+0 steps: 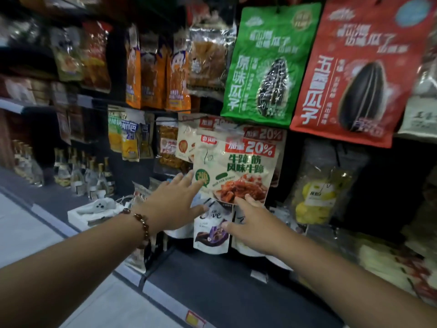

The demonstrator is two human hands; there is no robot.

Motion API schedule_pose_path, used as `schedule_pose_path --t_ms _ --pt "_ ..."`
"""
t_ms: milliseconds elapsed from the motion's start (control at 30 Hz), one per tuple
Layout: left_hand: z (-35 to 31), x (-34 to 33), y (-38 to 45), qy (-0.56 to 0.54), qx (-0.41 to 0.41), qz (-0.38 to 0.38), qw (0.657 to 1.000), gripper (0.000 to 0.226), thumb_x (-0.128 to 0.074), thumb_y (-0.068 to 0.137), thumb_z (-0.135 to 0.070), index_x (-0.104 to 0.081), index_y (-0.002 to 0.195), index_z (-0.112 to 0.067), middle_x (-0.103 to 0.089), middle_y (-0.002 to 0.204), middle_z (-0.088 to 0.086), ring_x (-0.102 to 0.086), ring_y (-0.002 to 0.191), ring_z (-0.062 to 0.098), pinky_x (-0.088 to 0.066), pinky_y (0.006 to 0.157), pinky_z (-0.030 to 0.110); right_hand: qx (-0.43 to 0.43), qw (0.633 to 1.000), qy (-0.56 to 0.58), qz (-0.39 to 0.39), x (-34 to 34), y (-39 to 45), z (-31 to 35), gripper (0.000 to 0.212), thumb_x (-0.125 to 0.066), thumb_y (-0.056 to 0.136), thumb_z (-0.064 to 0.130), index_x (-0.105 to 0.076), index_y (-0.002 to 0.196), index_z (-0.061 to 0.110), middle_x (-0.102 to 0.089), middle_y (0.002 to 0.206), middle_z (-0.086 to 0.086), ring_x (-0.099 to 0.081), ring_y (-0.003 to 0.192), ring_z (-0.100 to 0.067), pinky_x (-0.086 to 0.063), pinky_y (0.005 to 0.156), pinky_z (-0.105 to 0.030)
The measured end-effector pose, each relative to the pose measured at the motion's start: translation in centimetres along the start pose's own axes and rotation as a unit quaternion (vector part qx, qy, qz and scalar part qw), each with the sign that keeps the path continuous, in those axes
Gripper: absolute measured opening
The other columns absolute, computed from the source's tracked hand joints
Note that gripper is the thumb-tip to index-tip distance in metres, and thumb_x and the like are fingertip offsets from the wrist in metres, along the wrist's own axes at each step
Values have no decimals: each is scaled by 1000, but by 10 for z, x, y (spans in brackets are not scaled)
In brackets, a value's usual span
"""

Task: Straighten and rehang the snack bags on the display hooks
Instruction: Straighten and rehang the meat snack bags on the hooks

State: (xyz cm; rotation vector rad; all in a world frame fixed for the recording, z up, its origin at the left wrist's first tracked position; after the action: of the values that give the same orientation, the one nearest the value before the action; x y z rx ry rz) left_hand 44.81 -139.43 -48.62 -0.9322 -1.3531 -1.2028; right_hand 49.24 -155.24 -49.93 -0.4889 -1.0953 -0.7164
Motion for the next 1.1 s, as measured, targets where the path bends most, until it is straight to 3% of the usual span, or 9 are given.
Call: schedule_pose_path --t_ms 133,333,467,700,867,1033,1100 --pt "-11 19 28 -8 -6 -23 1000 76 -30 96 -64 1 156 -29 9 164 5 0 150 29 -16 120 49 -14 999 -13 -34 29 20 0 83 -50 92 58 -7 156 26 5 164 -1 1 151 -23 -14 121 -43" --pt "1 12 91 -7 6 -55 998 76 -34 96 -63 -1 155 -30 12 163 8 0 149 36 -17 119 53 -26 997 -36 -64 42 72 -9 77 -51 92 56 -12 155 32 0 164 -1 0 151 -26 -16 120 -46" --pt "8 -12 130 -76 26 -78 994 76 -38 96 -59 3 154 -32 15 163 2 3 149 36 -20 117 53 -48 990 -72 -109 43 102 -17 72 -52 93 50 -19 152 25 -6 163 -4 -8 148 -32 -18 119 -46" --pt "0 -39 195 -178 0 -135 975 75 -35 97 -59 11 152 -38 18 162 -1 4 149 35 -17 118 55 -56 954 -206 -210 58 135 -45 74 -46 95 52 -13 154 24 -8 162 -5 -5 148 -31 -7 121 -48" --pt "-4 -31 231 -186 3 -188 964 73 -33 98 -56 3 155 -27 6 164 7 2 149 33 -14 120 50 -54 936 -179 -298 89 146 -68 68 -50 94 48 -24 150 21 -38 144 -7 -35 133 -28 -25 112 -44" --pt "-8 -38 268 -172 8 -203 964 76 -19 90 -67 1 153 -32 -5 163 10 -2 149 35 -18 119 53 -121 945 -178 -247 83 171 -92 50 -47 95 48 -41 134 18 -51 129 -11 -45 120 -31 -33 103 -43" --pt "-8 -40 274 -188 12 -206 960 71 -26 95 -62 -1 154 -31 -4 163 10 0 149 35 -16 120 52 -126 951 -150 -239 81 178 -94 45 -48 95 46 -47 128 16 -54 123 -13 -48 115 -33 -35 100 -43"
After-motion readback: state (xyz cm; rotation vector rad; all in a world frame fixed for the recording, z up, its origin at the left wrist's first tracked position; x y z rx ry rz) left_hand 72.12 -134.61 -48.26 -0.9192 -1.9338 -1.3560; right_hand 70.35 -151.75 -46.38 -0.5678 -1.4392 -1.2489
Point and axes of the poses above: each hand's wrist, its own y-axis towards the middle knuckle, its own x-axis out of the back of the hand, z = x × y, the point moved 10 cm from there along y, towards the middle knuckle
